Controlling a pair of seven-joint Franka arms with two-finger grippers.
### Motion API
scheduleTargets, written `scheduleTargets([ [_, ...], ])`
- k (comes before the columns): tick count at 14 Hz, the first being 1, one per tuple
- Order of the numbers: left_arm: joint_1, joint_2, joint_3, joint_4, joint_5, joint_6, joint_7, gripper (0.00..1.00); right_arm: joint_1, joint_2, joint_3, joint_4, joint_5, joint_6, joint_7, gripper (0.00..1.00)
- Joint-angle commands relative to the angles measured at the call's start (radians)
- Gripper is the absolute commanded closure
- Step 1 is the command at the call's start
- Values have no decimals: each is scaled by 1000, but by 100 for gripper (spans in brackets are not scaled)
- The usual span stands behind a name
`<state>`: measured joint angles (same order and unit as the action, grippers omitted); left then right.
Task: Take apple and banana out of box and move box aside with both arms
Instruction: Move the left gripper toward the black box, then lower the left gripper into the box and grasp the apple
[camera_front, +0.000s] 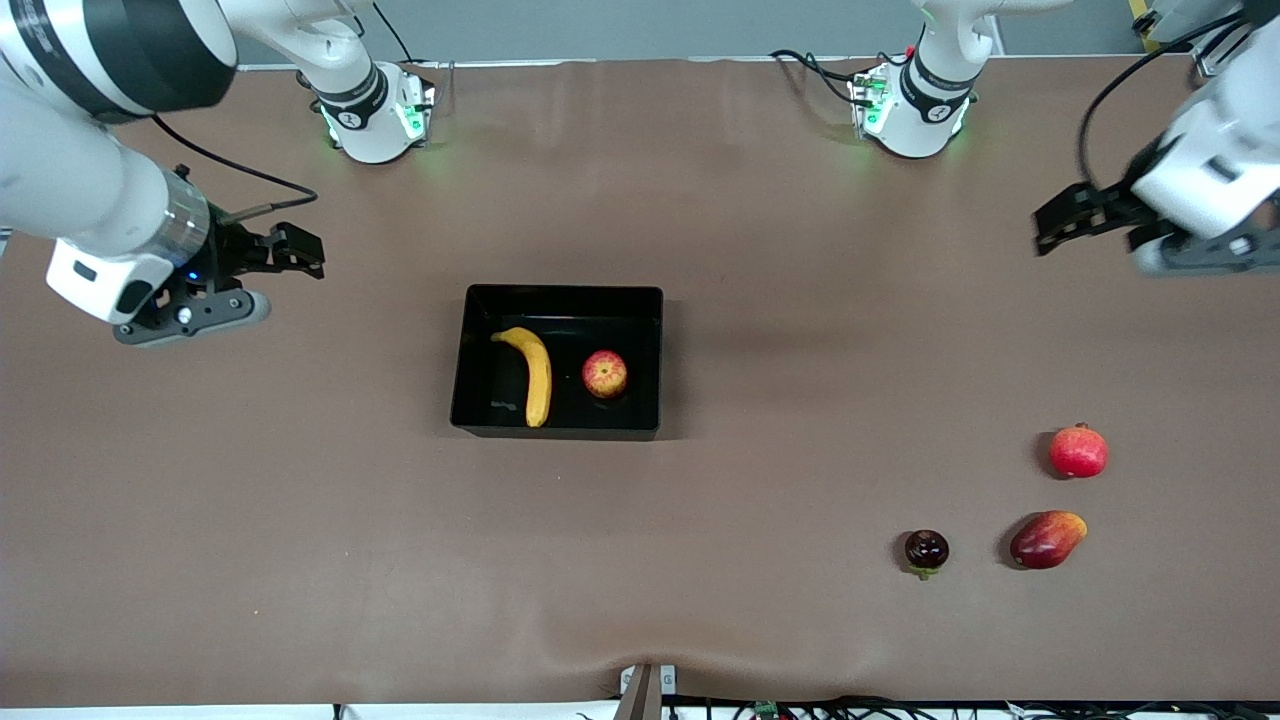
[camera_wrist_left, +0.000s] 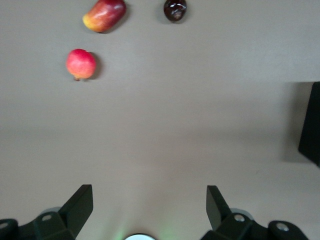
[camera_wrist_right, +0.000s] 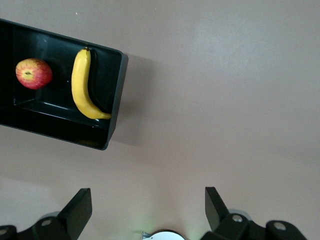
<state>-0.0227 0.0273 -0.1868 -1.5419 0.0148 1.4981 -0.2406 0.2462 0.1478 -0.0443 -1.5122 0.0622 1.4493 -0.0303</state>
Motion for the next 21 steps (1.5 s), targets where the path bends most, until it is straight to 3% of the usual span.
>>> scheduleTargets([
  [1,-14,72,-83,36,14,23,-150,0,-8,50,-6,10,75,-7,1,0],
  [4,-51,135,-147,36,16,102,-288,0,-15,82,-6,10,96,-9,3,0],
  [7,-167,229,-152,37,66,169,-480,0,-34,122,-8,9,97,-3,9,0],
  [10,-262,337,-151,75,73,278,-733,0,-88,165,-9,6,97,0,-2,0],
  [13,-347,446,-143,172,74,291,-926,0,-99,187,-9,6,97,2,-2,0],
  [18,-454,543,-132,241,106,297,-1080,0,-90,197,-9,6,99,2,-2,0],
  [21,-528,589,-85,298,106,339,-1158,0,-87,200,-8,6,99,0,0,0],
])
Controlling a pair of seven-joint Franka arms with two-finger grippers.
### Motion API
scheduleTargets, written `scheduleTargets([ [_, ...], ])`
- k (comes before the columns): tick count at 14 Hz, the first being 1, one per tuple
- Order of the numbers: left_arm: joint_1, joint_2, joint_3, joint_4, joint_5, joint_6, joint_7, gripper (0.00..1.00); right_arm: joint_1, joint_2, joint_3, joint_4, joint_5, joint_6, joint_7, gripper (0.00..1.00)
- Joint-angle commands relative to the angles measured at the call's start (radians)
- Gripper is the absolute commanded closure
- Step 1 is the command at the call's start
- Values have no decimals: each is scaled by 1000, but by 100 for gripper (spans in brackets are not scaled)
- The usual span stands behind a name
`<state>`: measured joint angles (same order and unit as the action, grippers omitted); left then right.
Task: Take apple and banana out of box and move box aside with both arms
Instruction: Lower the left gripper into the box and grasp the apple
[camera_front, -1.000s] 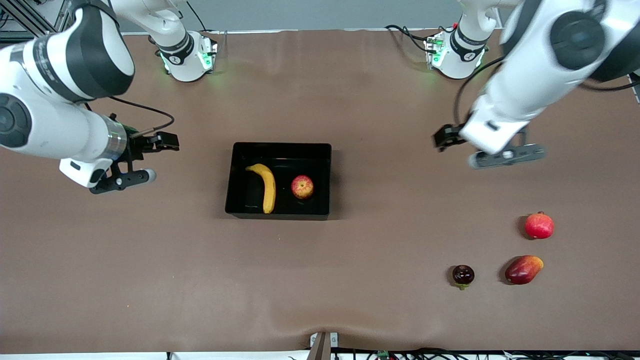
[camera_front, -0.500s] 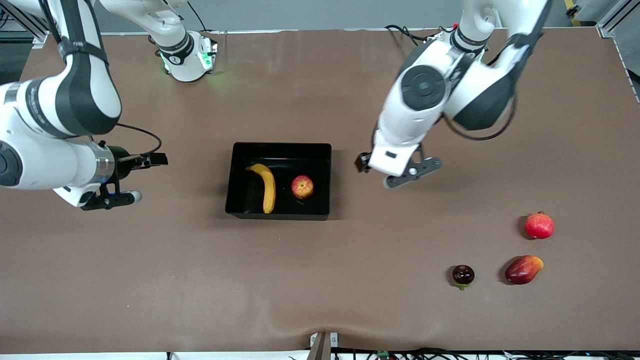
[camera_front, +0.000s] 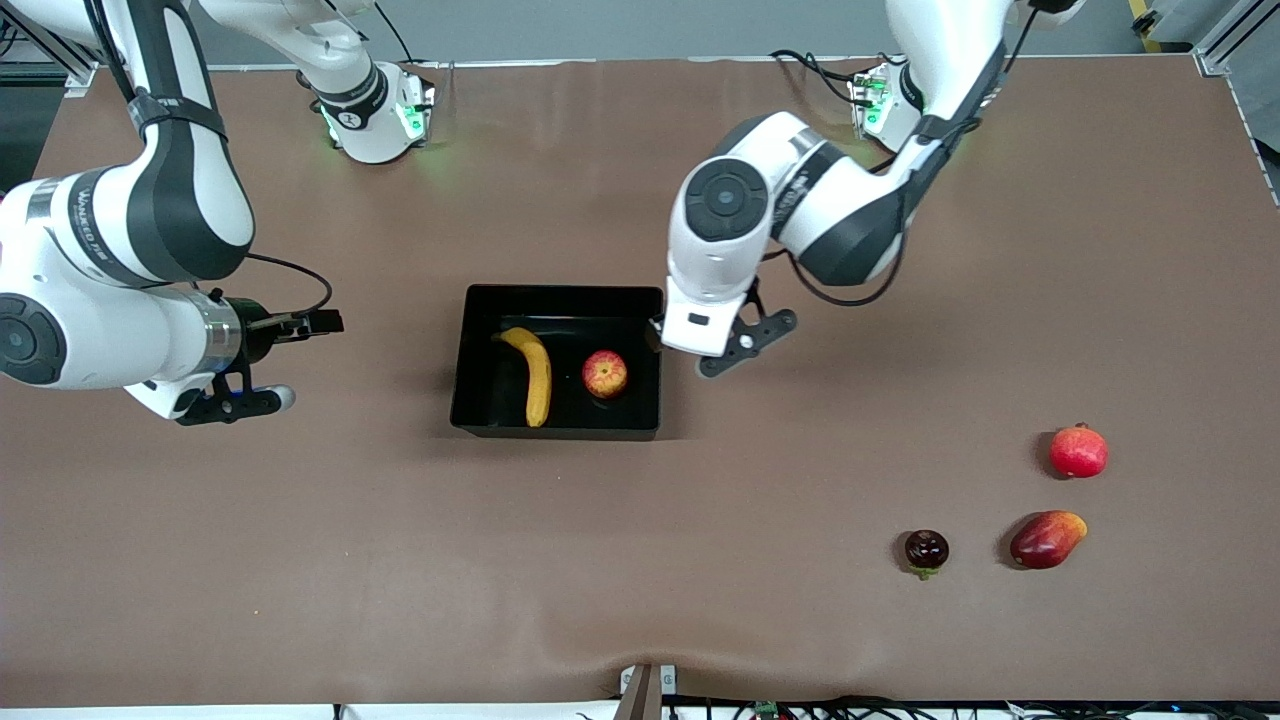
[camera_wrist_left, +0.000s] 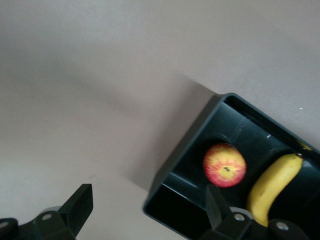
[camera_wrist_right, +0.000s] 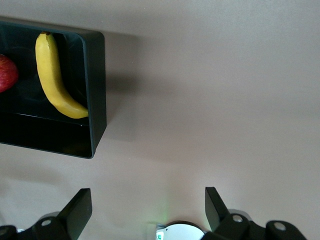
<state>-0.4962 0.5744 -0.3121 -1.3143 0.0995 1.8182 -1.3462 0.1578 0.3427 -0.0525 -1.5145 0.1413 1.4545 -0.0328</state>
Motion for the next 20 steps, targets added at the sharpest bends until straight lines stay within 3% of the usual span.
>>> scheduleTargets([
  [1,-94,42,71,70,20,48,-82,0,5,7,0,7,20,-5,2,0],
  [4,-192,76,154,72,20,114,-163,0,8,16,2,2,21,-3,2,0],
  [8,-235,130,168,76,20,210,-251,0,19,28,2,2,23,-2,2,0],
  [13,-321,235,243,147,17,231,-263,0,26,35,2,2,24,3,2,0],
  [20,-334,314,252,162,17,329,-251,0,34,35,2,2,24,6,2,0],
])
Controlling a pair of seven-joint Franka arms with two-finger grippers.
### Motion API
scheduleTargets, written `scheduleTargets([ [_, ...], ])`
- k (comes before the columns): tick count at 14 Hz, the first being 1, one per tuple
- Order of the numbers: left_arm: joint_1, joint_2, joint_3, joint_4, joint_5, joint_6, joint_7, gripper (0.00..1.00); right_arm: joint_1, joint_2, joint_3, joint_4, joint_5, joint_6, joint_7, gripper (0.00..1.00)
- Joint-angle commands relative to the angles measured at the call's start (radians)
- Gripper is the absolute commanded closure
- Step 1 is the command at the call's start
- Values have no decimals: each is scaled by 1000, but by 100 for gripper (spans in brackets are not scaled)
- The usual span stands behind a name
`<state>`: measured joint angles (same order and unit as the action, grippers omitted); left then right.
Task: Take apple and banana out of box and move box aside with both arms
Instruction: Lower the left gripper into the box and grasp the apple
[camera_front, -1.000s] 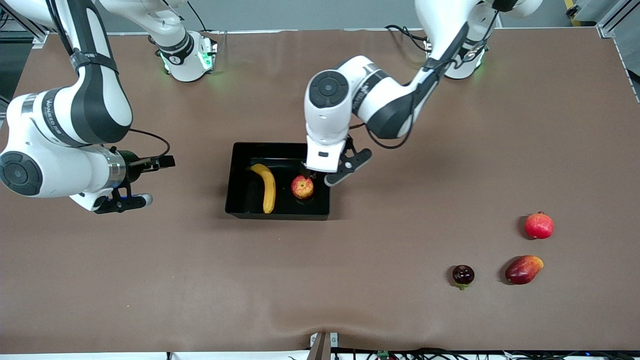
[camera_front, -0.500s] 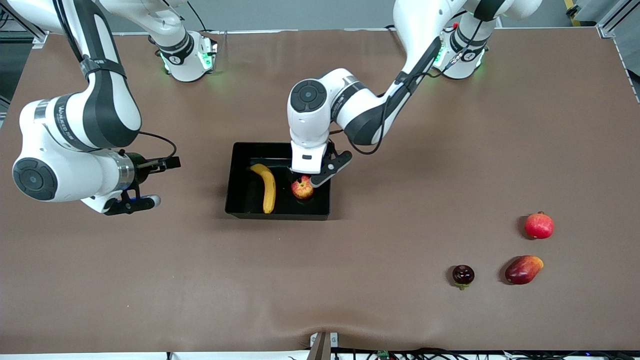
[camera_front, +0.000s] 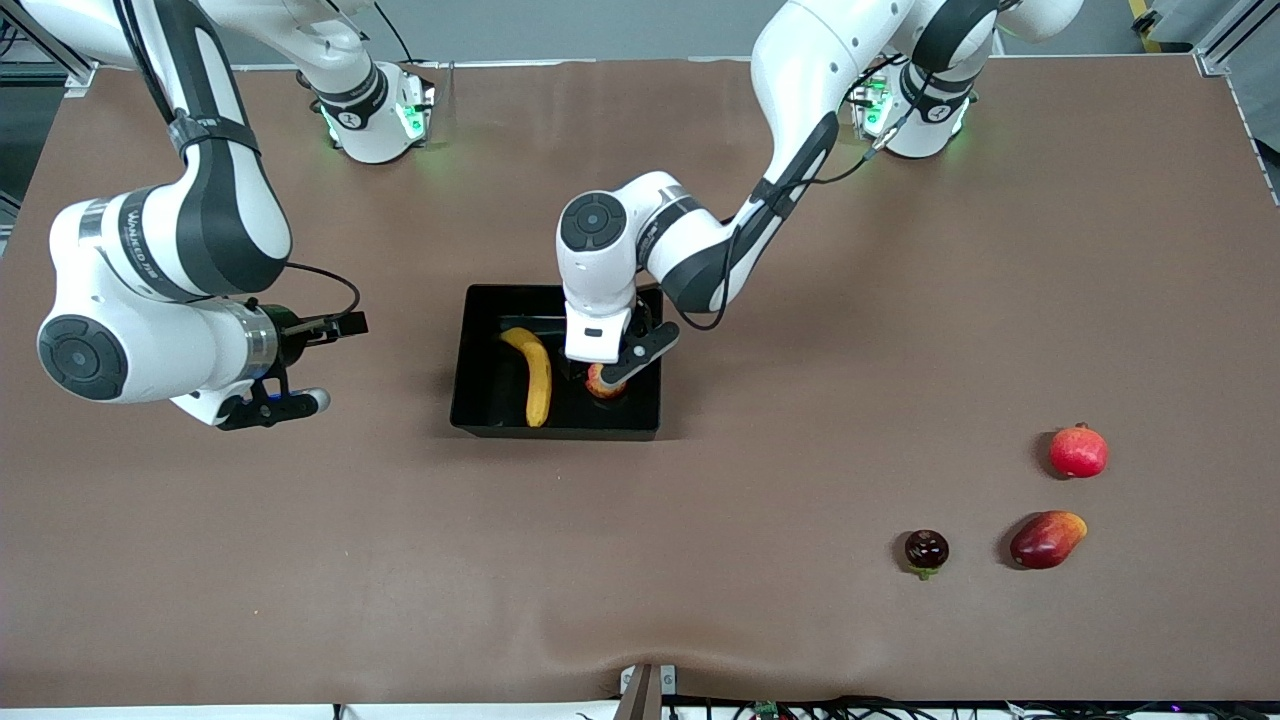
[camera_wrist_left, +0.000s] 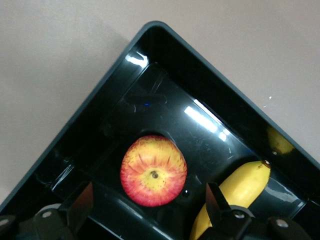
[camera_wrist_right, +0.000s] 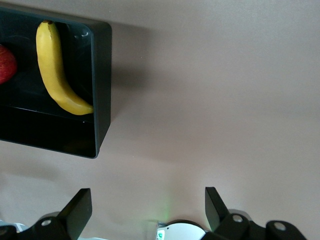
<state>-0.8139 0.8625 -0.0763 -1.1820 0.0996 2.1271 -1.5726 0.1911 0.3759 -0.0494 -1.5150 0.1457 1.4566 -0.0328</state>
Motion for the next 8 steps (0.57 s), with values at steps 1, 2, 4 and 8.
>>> scheduleTargets([
  [1,-19,35,16,30,17,28,-23,0,1,1,-1,3,20,4,2,0],
  [2,-19,46,16,28,17,43,-23,0,1,1,-1,3,20,4,2,0],
  [4,-21,61,16,30,17,56,-21,0,1,1,-1,3,20,4,2,0],
  [8,-19,85,16,28,17,71,17,0,2,0,-1,3,20,4,2,0],
])
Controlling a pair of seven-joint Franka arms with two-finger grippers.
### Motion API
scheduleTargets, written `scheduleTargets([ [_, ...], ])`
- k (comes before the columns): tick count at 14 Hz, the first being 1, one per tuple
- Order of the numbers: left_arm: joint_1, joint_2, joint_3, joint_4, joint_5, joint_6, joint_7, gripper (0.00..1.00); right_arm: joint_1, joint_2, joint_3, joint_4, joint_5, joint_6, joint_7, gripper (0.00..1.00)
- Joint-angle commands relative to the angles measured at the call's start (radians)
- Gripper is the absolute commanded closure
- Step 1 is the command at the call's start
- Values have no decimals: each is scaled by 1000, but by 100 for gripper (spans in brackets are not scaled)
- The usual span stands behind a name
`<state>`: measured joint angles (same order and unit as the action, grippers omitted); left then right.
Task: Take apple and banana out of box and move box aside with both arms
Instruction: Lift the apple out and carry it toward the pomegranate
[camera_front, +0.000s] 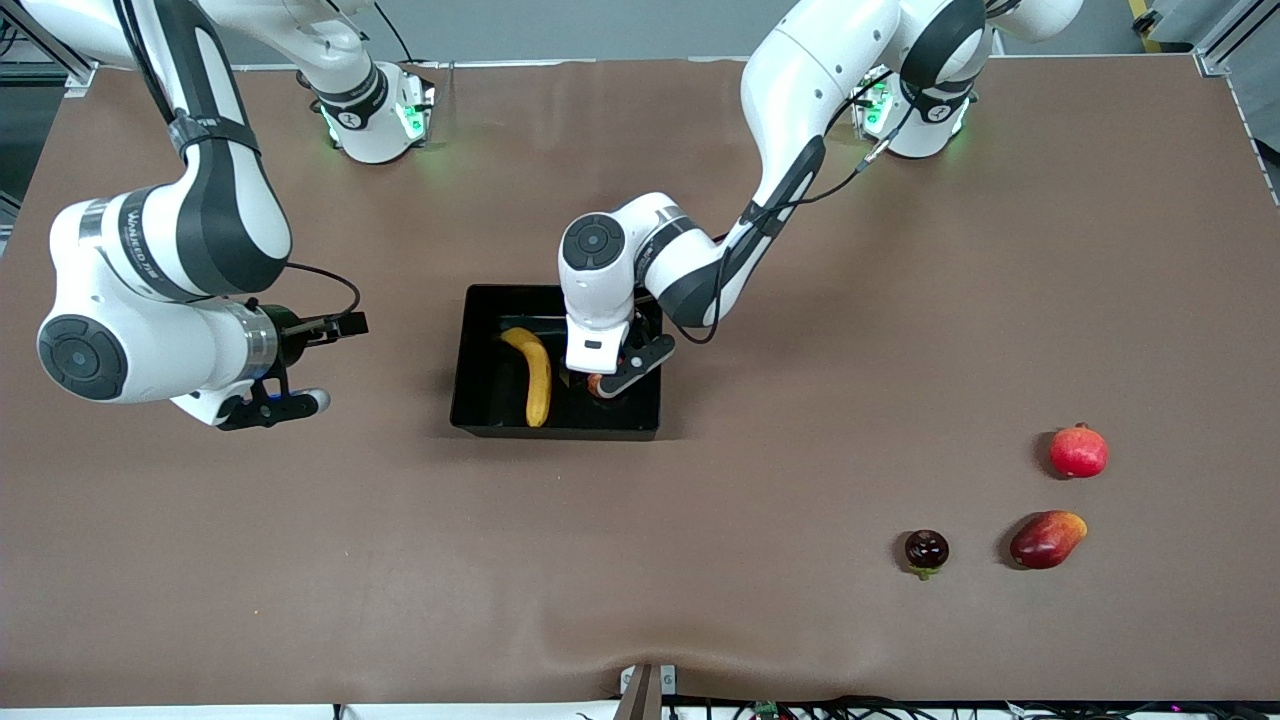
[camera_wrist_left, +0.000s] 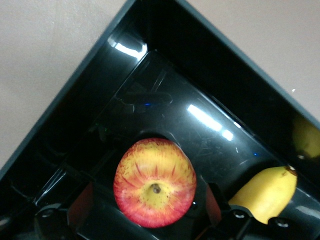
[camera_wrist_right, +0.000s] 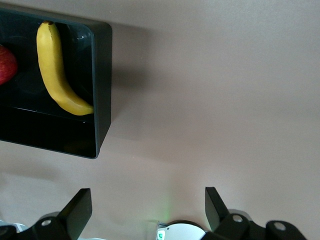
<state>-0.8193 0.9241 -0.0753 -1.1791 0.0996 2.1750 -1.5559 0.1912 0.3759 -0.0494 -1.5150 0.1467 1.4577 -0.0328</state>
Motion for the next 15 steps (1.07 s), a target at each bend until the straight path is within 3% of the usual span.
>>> scheduleTargets([
  [1,-14,32,16,27,17,23,10,0,1,-2,-1,3,17,1,2,0],
  [10,-9,82,17,26,17,135,8,0,-6,-8,-1,7,19,1,1,0],
  [12,-9,87,17,24,17,150,7,26,-6,-9,-1,9,19,3,1,0],
  [15,-9,84,17,22,17,150,10,74,-6,-11,-1,12,19,3,2,0],
])
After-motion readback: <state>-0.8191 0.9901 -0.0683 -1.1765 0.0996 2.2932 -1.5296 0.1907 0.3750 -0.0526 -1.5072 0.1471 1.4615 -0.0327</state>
